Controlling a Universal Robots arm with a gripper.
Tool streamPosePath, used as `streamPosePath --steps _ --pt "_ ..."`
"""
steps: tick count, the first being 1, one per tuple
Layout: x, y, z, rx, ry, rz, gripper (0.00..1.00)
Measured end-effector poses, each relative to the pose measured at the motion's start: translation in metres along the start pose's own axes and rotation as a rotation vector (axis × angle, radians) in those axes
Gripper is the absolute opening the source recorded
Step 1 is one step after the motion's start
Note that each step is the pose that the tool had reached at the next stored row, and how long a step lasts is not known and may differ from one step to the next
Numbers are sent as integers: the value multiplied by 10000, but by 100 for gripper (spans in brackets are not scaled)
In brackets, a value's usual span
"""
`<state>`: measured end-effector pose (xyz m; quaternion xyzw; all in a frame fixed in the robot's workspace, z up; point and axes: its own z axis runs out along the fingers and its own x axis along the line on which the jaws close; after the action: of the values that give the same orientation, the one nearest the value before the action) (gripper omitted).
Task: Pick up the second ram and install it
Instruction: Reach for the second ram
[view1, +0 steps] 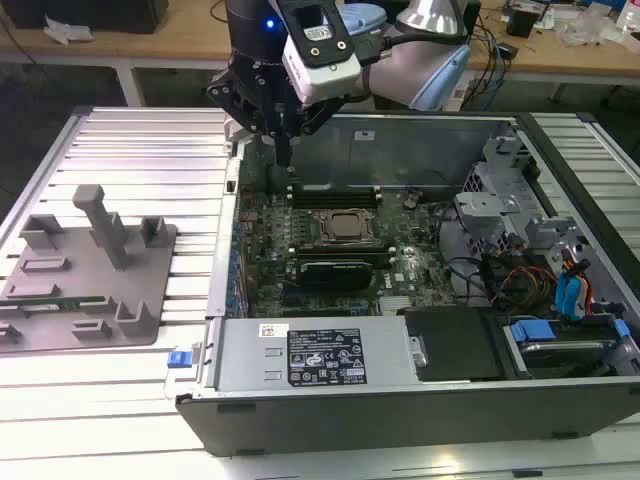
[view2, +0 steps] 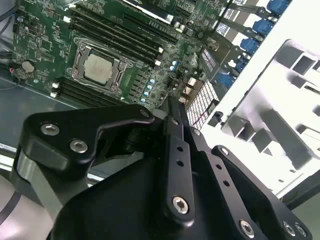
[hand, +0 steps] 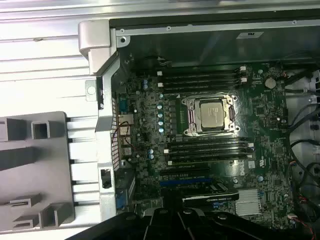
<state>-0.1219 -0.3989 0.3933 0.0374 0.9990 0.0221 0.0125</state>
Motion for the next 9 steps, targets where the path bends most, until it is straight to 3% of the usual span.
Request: streamPosePath --steps 9 --pt "8 0 -1 1 0 1 8"
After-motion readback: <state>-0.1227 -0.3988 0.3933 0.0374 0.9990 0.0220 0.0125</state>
